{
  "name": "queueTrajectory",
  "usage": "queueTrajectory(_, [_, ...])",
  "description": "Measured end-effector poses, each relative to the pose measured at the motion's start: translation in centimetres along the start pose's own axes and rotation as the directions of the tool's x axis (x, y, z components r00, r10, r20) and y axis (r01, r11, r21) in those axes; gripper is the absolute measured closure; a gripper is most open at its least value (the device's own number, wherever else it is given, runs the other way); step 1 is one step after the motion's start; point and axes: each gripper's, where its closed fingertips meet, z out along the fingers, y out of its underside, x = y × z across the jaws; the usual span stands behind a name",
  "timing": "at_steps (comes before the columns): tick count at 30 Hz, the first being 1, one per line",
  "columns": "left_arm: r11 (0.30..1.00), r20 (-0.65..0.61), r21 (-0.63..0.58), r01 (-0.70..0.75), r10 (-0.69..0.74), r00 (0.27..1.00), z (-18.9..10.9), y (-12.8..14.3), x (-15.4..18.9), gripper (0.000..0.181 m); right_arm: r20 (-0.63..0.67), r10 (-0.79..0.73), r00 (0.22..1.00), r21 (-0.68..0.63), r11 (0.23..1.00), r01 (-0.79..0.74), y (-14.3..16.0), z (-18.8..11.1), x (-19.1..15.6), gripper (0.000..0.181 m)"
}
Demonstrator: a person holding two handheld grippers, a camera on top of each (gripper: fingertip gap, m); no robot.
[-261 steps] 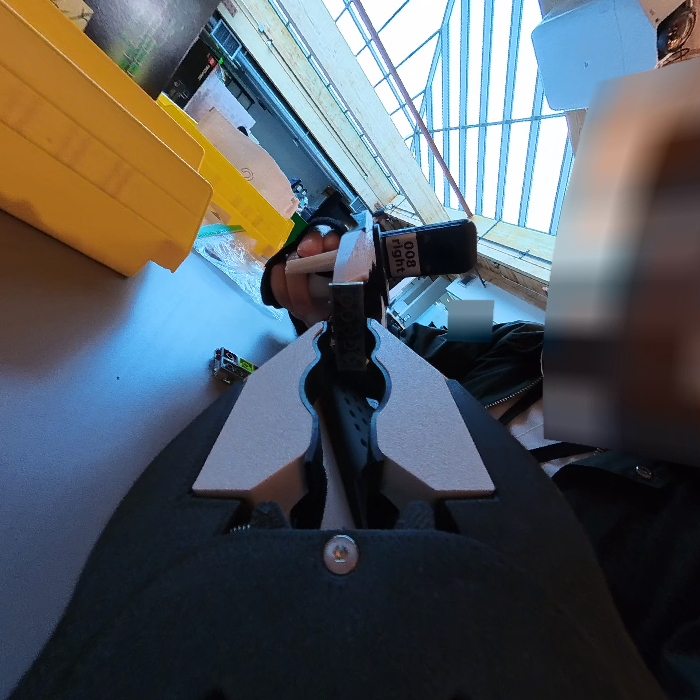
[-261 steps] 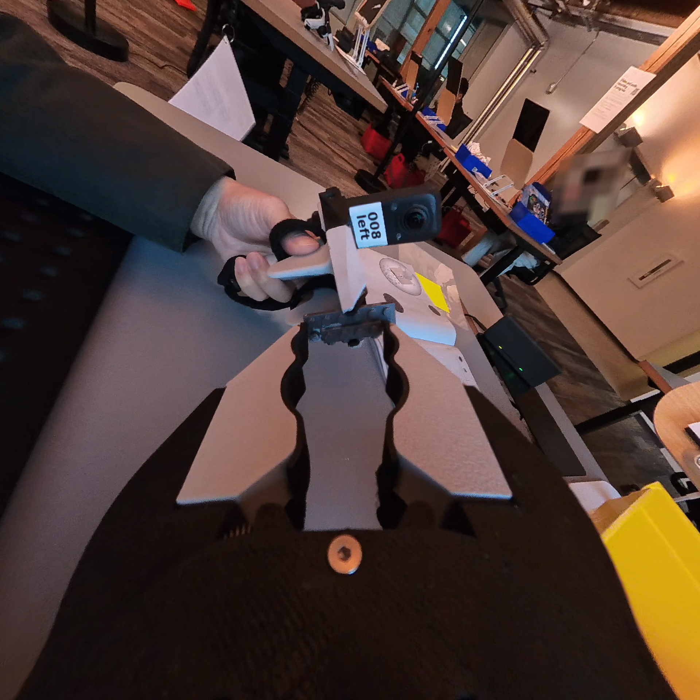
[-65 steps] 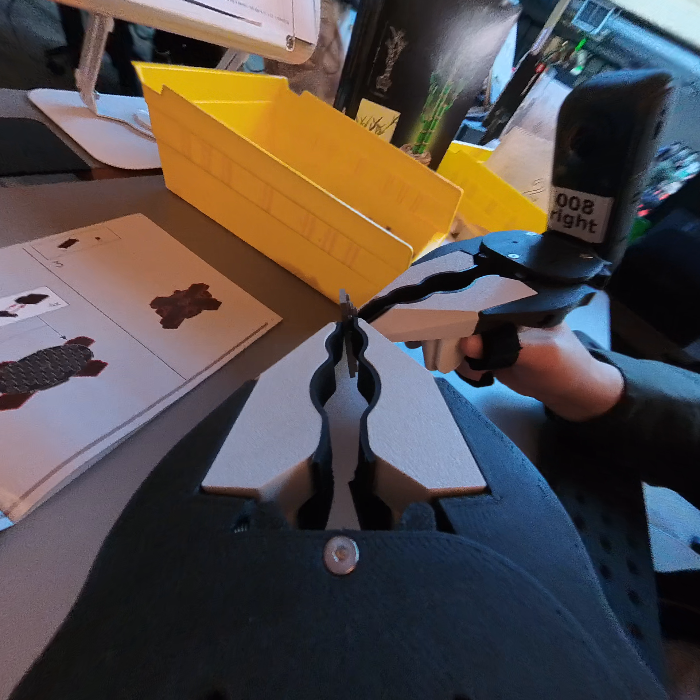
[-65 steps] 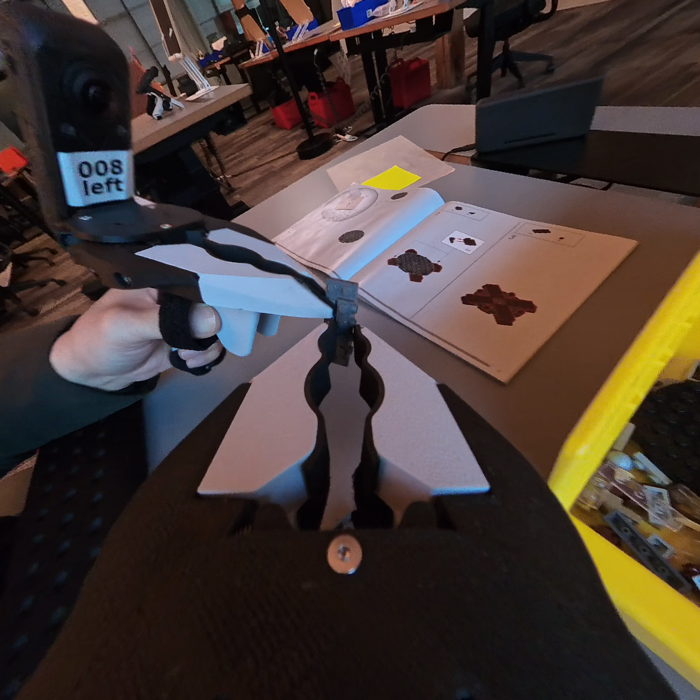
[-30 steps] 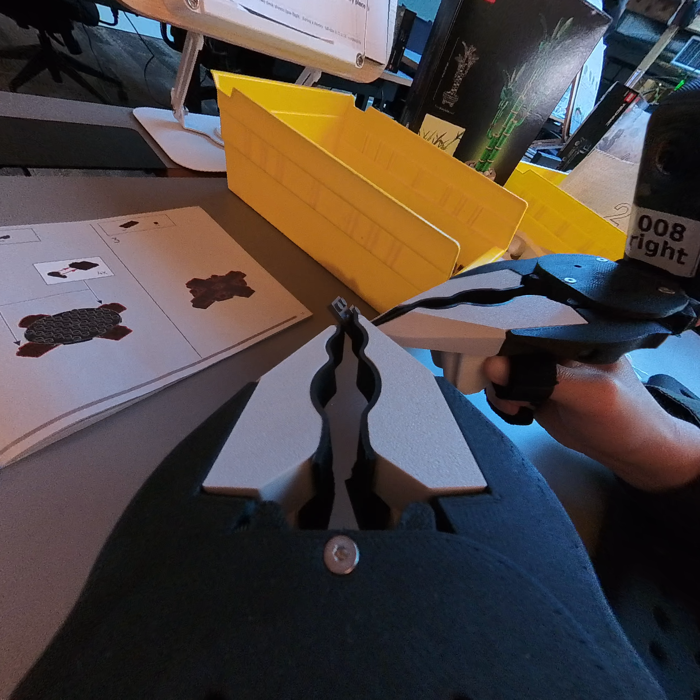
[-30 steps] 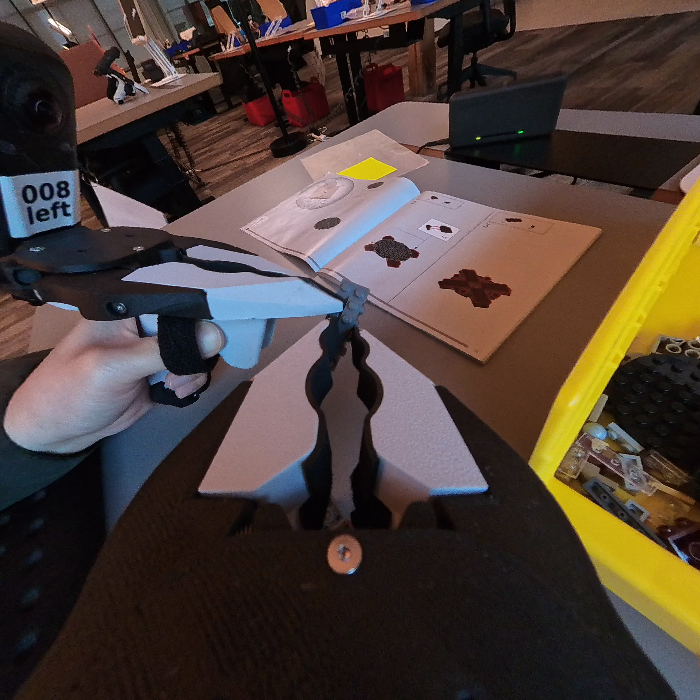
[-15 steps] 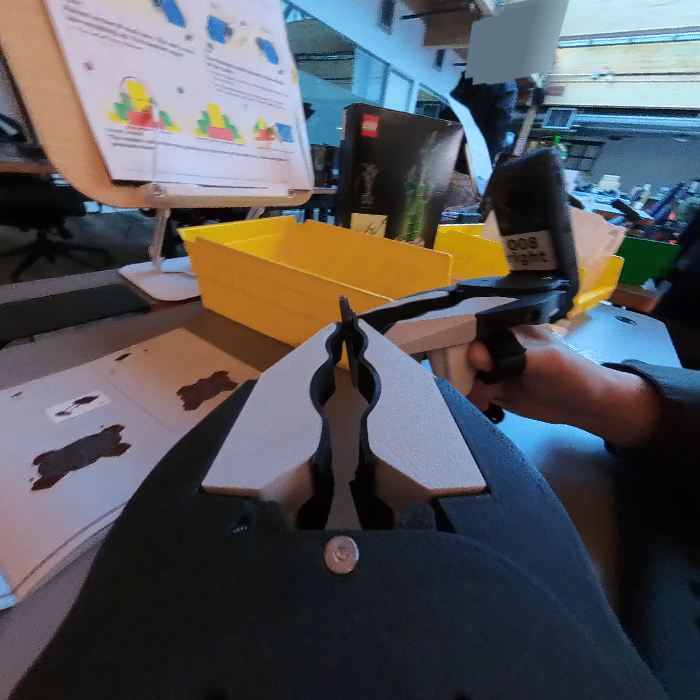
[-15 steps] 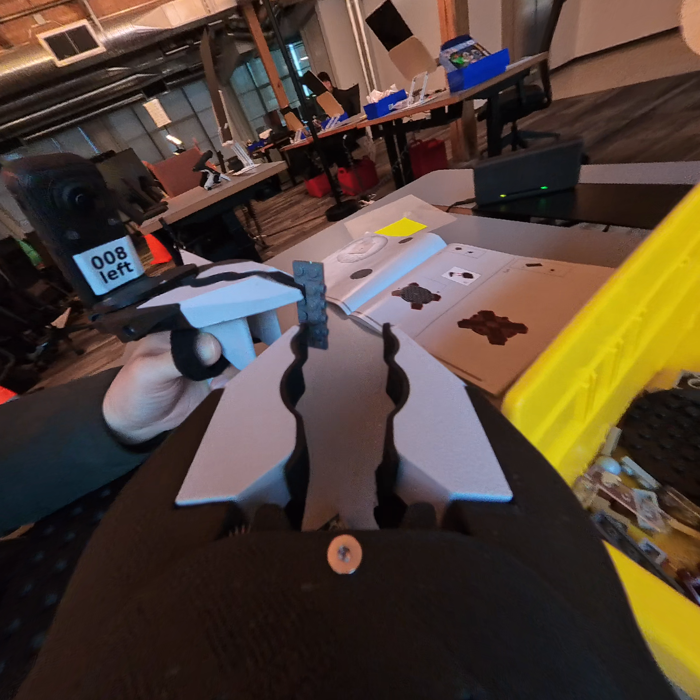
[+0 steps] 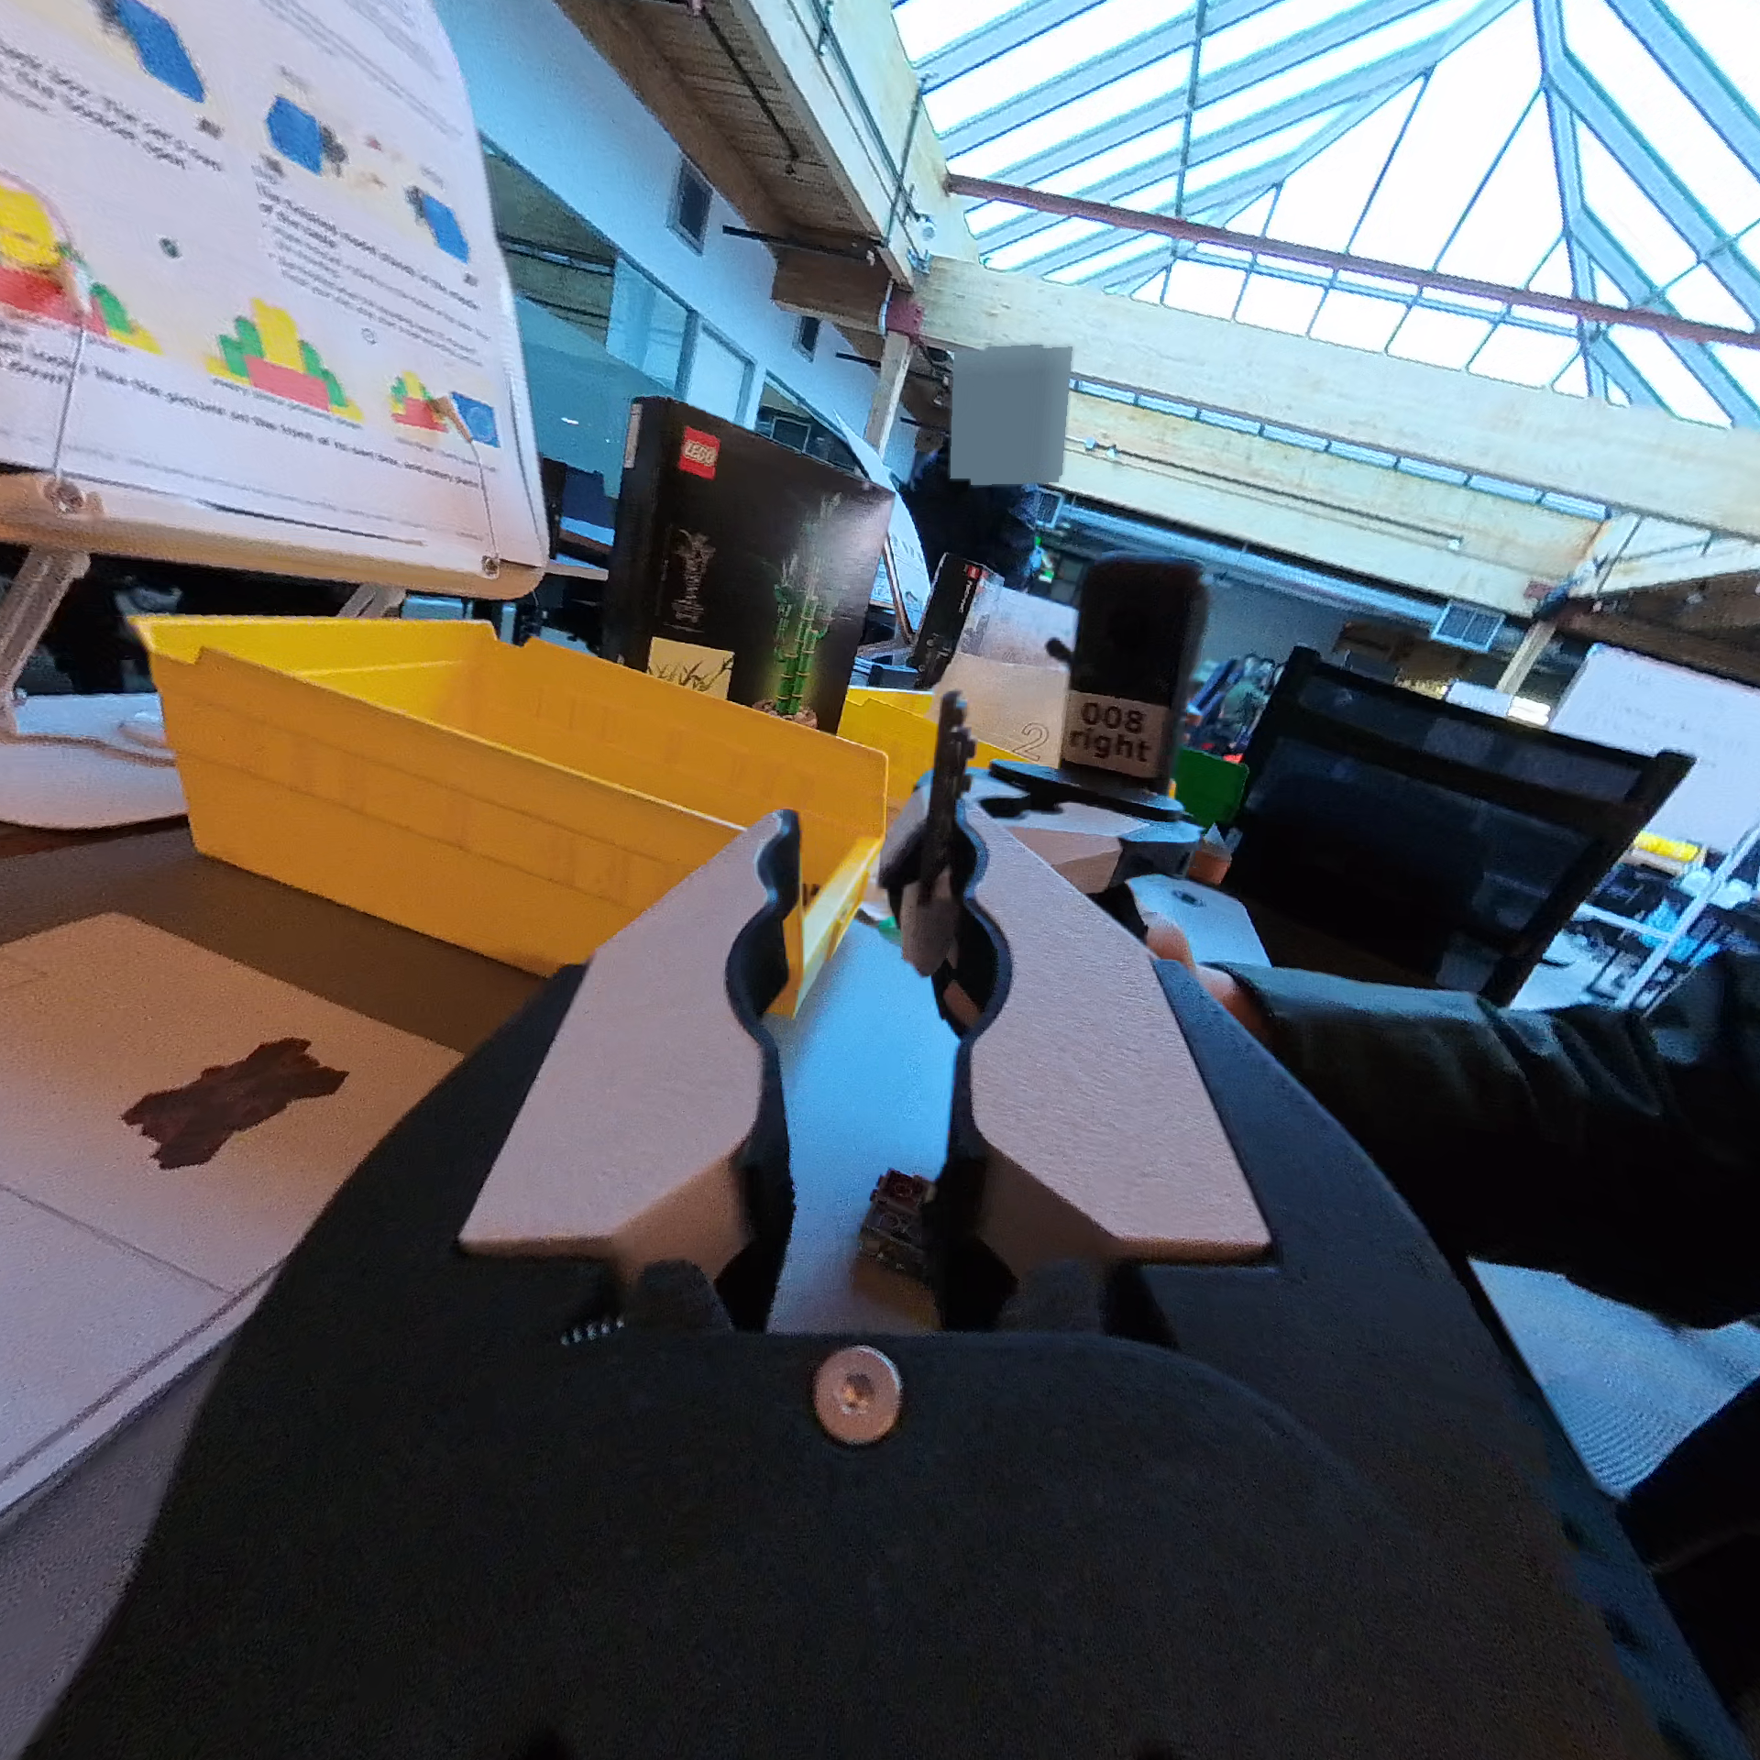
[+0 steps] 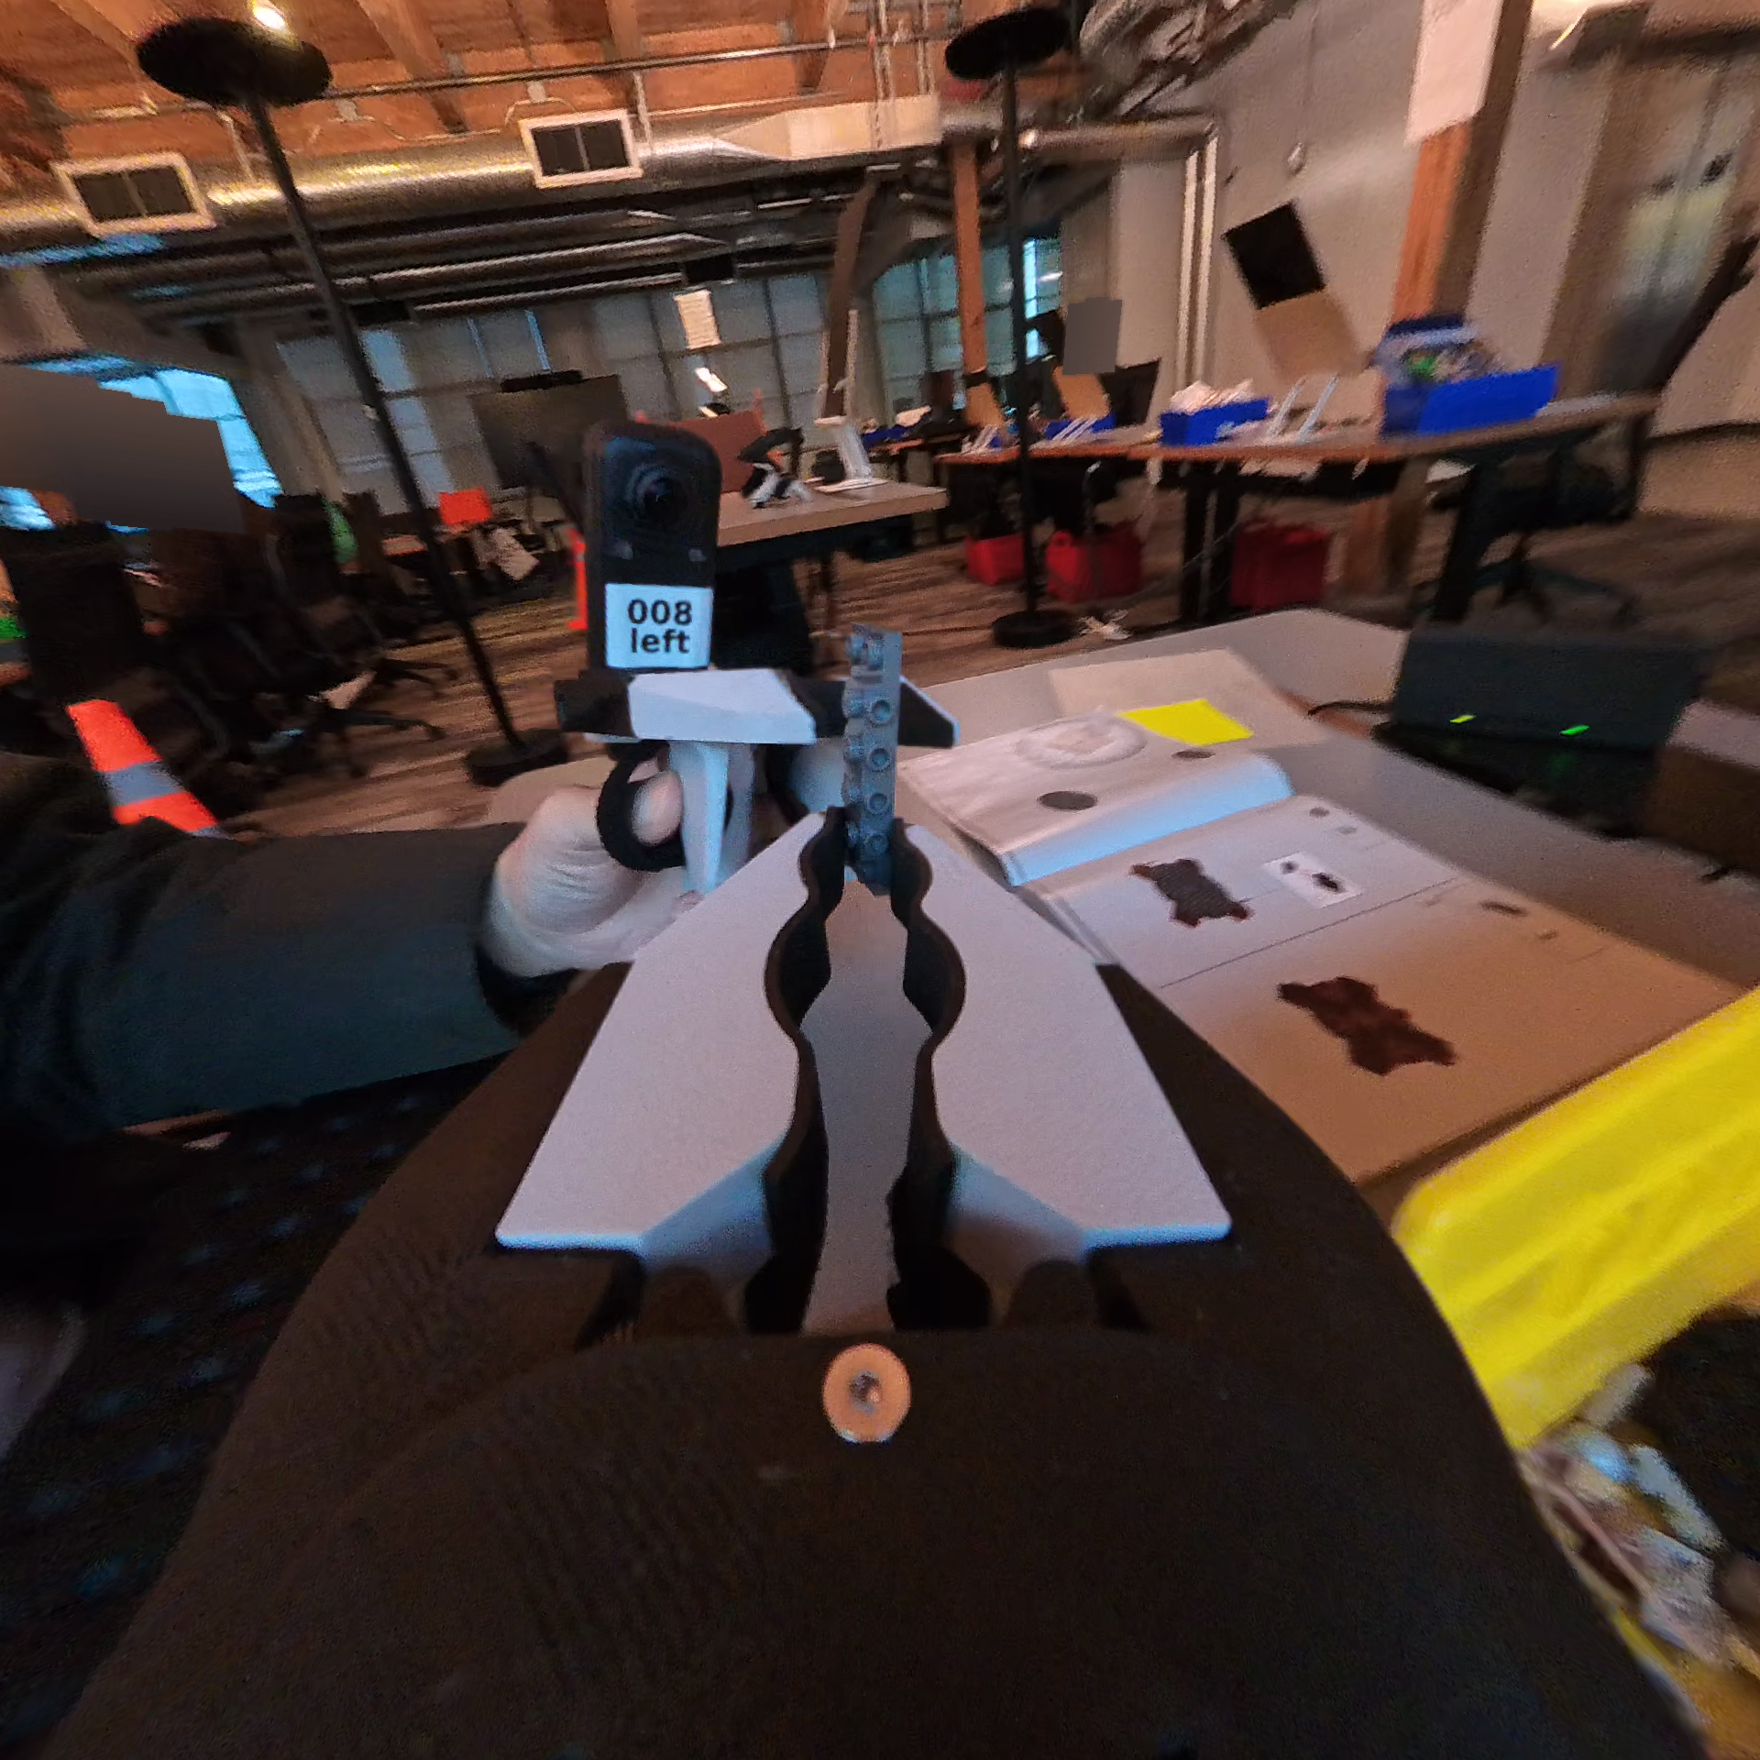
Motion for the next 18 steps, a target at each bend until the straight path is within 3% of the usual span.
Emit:
queueTrajectory(5, [0.990, -0.073, 0.024, 0.137, -0.135, 0.988, 0.0, -0.1, 0.2, 0.155, -0.140, -0.118, 0.983, -0.009, 0.993, 0.118, -0.7, -0.5, 1.1, 0.174])
queueTrajectory(8, [0.985, -0.123, 0.033, 0.170, -0.164, 0.979, 0.2, -0.3, 0.9, 0.156, -0.079, -0.122, 0.989, -0.044, 0.992, 0.119, 0.2, 0.4, -0.1, 0.174])
queueTrajectory(11, [0.977, -0.216, 0.015, 0.210, -0.202, 0.955, -0.2, -0.7, 1.8, 0.177, -0.001, -0.093, 0.996, -0.040, 0.995, 0.093, 0.6, 1.1, -1.4, 0.174])
queueTrajectory(13, [0.963, -0.258, -0.007, 0.268, -0.261, 0.930, -0.5, -0.8, 1.9, 0.178, 0.061, -0.049, 0.997, -0.022, 0.999, 0.050, 0.3, 1.1, -2.1, 0.175])
queueTrajectory(16, [0.910, -0.350, -0.059, 0.410, -0.404, 0.845, -0.9, -0.9, 2.3, 0.179, 0.154, -0.043, 0.987, 0.001, 0.999, 0.043, -0.1, 0.9, -3.4, 0.166])
queueTrajectory(18, [0.843, -0.437, -0.110, 0.527, -0.517, 0.736, -1.4, -1.3, 2.8, 0.179, 0.172, -0.093, 0.981, 0.041, 0.995, 0.087, -0.9, 0.7, -4.1, 0.140])
